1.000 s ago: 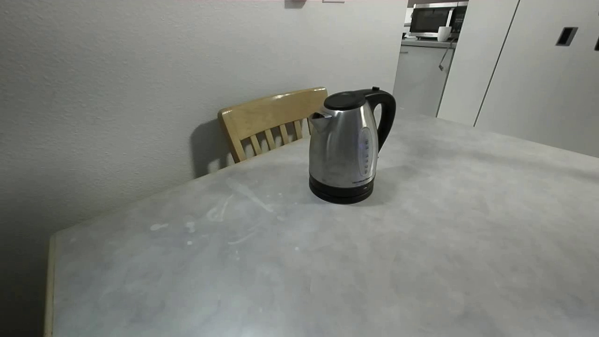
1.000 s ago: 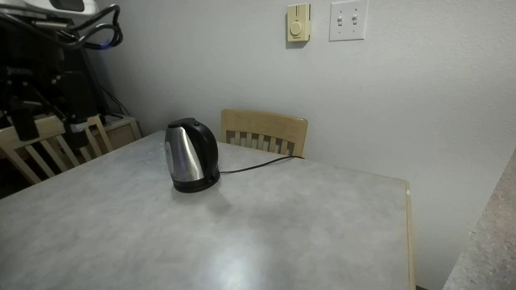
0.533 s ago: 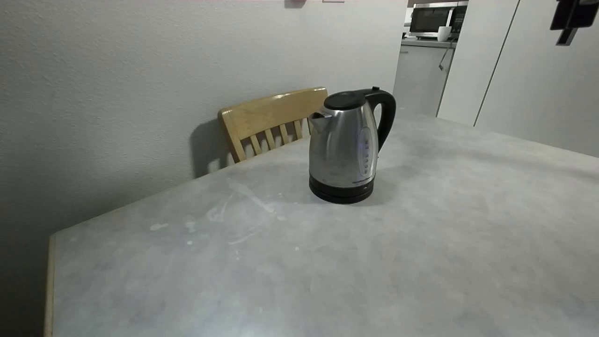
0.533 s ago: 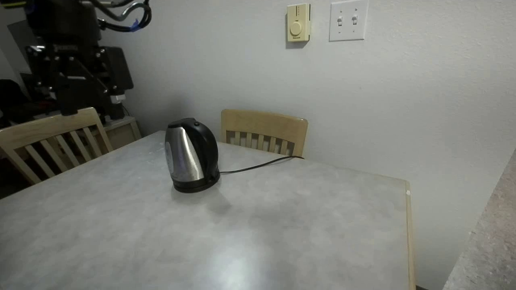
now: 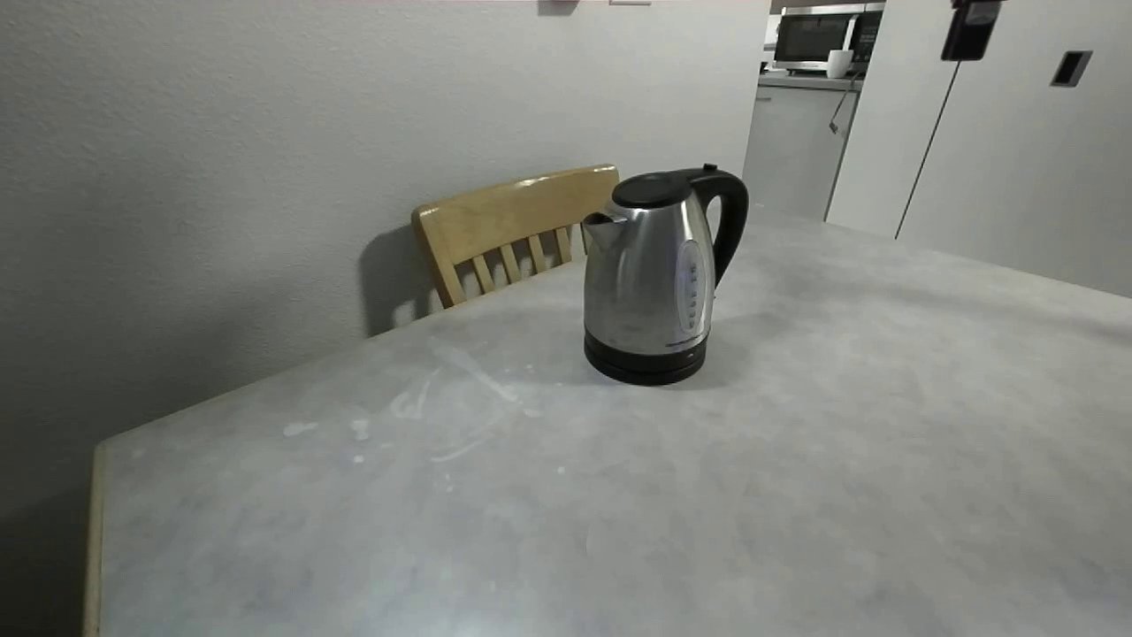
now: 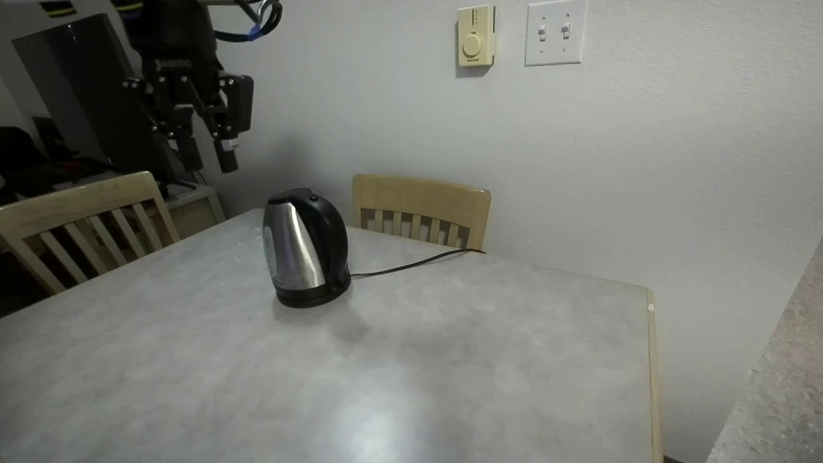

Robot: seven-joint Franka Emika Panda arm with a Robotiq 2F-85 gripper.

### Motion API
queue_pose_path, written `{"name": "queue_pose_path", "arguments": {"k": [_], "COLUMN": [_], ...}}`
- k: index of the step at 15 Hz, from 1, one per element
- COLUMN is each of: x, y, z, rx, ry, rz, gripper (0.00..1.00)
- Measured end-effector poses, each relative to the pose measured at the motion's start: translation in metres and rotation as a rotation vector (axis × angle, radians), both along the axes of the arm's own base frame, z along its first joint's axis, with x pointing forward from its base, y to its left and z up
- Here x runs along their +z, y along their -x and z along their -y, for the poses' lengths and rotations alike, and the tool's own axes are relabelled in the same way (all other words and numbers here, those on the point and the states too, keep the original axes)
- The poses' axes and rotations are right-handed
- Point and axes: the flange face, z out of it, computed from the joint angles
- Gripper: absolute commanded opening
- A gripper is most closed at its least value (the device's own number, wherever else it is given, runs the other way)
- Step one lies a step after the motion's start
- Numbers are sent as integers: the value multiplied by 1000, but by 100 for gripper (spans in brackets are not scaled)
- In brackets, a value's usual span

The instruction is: Open the lid of the kettle

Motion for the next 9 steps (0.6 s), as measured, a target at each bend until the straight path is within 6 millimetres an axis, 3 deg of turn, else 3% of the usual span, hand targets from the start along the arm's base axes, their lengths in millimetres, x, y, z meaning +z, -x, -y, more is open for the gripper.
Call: {"name": "queue_pose_path", "arguments": {"k": [2,3,4,6,9], "x": [2,2,1,-2,-4], "y": [-11,-15,-20,-25,-27], "z": [-4,-5,-7,-10,-11], "rx": [51,90,134,202,222], "ry": [-3,-2,1,6,8], "rz": [61,89,111,134,136], "gripper": [2,1,14,1,1]}}
